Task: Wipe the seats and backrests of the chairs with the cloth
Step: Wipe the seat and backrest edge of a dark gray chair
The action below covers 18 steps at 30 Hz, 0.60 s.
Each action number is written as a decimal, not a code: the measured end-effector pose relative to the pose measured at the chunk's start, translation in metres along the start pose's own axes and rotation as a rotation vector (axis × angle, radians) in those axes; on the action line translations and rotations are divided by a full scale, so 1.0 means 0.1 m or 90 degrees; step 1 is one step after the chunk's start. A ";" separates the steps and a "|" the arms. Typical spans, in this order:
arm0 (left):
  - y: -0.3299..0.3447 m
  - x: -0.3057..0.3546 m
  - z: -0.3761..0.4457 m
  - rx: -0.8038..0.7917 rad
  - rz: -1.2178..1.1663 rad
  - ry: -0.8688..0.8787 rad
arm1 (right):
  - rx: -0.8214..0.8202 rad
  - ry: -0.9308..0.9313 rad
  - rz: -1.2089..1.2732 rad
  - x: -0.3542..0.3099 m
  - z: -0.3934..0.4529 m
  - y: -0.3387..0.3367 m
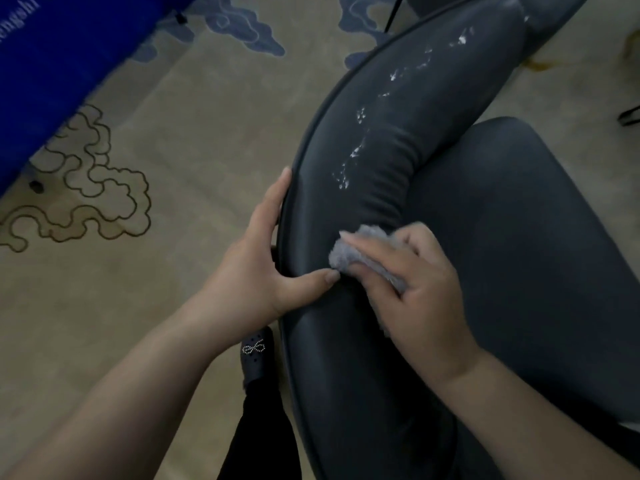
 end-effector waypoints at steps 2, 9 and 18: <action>-0.01 0.00 0.04 -0.038 -0.004 0.000 | 0.021 0.006 -0.025 -0.01 0.32 0.02; -0.23 0.06 0.37 -0.098 0.040 0.031 | 0.083 0.069 -0.007 -0.02 0.35 -0.06; -0.39 0.14 0.72 -0.197 0.078 0.067 | 0.125 0.100 -0.091 0.00 0.98 0.01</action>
Point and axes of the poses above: each hand's wrist, its own z-axis towards the middle knuckle, its own y-axis out of the palm, x = y × z, the point moved 10 cm from there along z, towards the middle knuckle, and after that the axes turned 7 degrees about -x, right-handed, at the moved point
